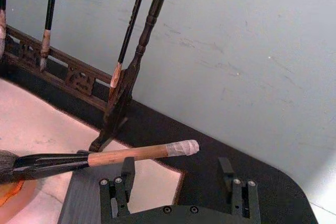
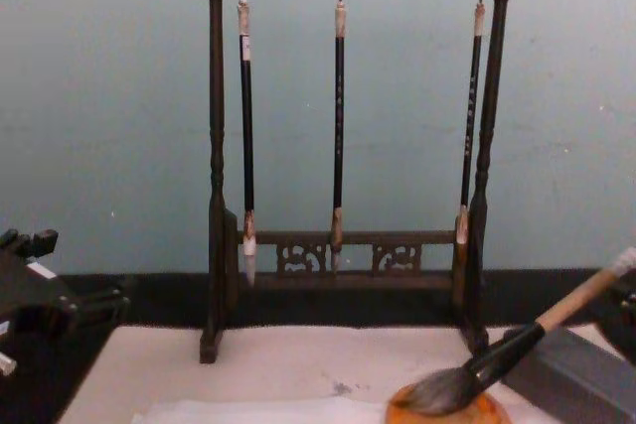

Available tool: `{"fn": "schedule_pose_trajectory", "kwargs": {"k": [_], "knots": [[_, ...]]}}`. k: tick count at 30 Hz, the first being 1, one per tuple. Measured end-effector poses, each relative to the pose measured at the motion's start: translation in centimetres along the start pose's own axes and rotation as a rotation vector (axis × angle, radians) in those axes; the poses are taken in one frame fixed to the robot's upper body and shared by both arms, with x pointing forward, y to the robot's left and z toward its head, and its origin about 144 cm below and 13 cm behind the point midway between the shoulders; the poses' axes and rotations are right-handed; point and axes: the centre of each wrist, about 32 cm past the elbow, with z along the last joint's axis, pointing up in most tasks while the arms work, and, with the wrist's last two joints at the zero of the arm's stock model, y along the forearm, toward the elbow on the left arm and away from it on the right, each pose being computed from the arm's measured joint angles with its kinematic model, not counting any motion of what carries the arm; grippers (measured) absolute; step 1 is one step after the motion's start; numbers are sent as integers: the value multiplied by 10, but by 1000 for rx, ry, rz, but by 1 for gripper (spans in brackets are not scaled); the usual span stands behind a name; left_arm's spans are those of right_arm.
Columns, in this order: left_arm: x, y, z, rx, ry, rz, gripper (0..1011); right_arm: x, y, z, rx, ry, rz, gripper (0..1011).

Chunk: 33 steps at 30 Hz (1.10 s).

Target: Pick up the brush from the inkstone, write on the paper, then place the brush back to its original position.

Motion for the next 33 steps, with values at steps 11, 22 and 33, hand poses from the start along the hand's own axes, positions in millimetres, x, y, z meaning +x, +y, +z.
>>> {"fn": "schedule_pose_trajectory", "kwargs": {"k": [11, 22, 33], "knots": [[0, 0, 0, 0, 0, 0, 1010, 0, 0, 0, 0, 0, 0, 1000], [0, 0, 0, 0, 0, 0, 1010, 0, 0, 0, 0, 0, 0, 1000], [0, 0, 0, 0, 0, 0, 1010, 2, -1, 9, 14, 118, 4, 1000]]}}
